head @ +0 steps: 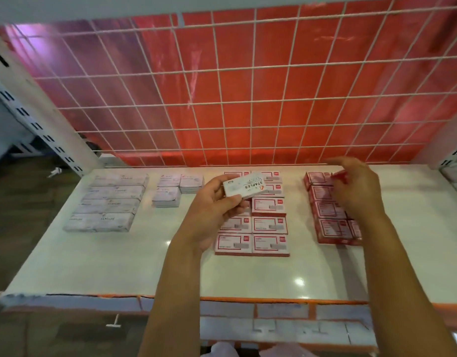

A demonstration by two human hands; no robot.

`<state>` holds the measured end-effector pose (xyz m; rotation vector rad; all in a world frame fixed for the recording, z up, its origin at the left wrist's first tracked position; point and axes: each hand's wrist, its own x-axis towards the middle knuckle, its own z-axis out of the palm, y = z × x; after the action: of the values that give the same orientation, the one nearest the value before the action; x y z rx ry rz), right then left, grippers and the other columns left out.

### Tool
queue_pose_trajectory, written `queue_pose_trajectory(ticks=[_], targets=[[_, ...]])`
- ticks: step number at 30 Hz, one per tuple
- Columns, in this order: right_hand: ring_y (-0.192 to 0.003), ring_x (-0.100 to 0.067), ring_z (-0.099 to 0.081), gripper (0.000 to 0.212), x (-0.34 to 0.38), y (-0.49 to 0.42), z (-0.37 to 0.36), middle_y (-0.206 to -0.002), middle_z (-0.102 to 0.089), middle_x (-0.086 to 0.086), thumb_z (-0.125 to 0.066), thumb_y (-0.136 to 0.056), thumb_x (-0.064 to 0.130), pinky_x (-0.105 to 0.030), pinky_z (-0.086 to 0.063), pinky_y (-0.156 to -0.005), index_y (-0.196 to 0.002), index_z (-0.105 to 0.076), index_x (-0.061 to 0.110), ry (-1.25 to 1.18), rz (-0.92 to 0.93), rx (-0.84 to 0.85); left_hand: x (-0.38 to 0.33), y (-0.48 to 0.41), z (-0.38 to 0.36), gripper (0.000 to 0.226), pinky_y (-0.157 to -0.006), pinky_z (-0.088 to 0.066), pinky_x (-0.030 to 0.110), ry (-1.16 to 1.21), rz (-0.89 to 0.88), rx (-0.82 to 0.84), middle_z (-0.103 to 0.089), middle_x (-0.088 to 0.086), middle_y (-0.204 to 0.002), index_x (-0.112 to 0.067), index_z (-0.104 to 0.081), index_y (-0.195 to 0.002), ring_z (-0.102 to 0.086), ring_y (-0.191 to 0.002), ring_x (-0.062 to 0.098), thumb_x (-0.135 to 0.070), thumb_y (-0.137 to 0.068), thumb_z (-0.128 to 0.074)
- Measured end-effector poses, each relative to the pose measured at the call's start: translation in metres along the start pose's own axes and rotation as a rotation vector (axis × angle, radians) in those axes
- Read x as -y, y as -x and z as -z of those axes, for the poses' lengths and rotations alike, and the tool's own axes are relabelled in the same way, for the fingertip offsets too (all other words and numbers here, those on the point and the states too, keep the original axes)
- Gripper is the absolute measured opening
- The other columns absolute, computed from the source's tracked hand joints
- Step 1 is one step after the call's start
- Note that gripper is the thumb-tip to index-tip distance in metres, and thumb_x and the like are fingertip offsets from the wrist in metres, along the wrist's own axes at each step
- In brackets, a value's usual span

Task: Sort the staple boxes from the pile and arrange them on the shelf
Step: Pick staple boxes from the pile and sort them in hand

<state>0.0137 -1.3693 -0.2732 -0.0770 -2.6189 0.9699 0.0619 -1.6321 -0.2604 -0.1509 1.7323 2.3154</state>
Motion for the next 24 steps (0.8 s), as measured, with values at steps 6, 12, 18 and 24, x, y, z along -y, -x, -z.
queue_pose_trajectory(ticks=[6,12,18,24], targets=[[-0.114,-0.035,-0.048,0.044,-0.016,-0.006,0.010,-0.120,-0.058,-0.017,-0.056,-0.075,-0.009,-0.040,-0.038,-0.100,-0.114,-0.066,0.010,0.090,-0.018,-0.047,0.007,-0.013,-0.032,0.034,-0.072,-0.055,0.023,-0.047,0.027,0.069,-0.065,0.011,-0.118,-0.018,-0.056,-0.117,-0.068,-0.088,0.019,0.004,-0.091,-0.054],[-0.120,-0.033,-0.044,0.045,-0.041,-0.011,0.027,-0.131,-0.050,-0.015,-0.062,-0.080,-0.002,-0.042,-0.037,-0.105,-0.122,-0.061,0.013,0.100,-0.136,0.049,0.019,-0.025,-0.065,0.035,-0.079,-0.055,0.029,-0.128,0.046,0.084,-0.066,0.007,-0.117,-0.023,-0.058,-0.117,-0.069,-0.091,0.021,0.000,-0.091,-0.057],[-0.127,-0.030,-0.035,0.052,-0.053,-0.014,0.031,-0.137,-0.050,-0.007,-0.072,-0.080,0.029,-0.040,-0.028,-0.104,-0.128,-0.056,0.016,0.218,-0.146,0.178,0.025,-0.035,-0.097,0.034,-0.078,-0.055,0.029,-0.177,0.053,0.101,-0.066,0.007,-0.117,-0.025,-0.059,-0.113,-0.069,-0.086,0.019,0.000,-0.090,-0.058],[-0.116,-0.027,-0.051,0.054,-0.051,-0.021,0.039,-0.130,-0.056,-0.010,-0.069,-0.083,0.017,-0.036,-0.041,-0.098,-0.133,-0.051,0.012,0.162,-0.200,0.334,0.030,-0.040,-0.115,0.033,-0.063,-0.051,0.021,-0.251,0.053,0.084,-0.069,0.000,-0.114,-0.026,-0.058,-0.116,-0.070,-0.085,0.016,-0.005,-0.090,-0.059]])
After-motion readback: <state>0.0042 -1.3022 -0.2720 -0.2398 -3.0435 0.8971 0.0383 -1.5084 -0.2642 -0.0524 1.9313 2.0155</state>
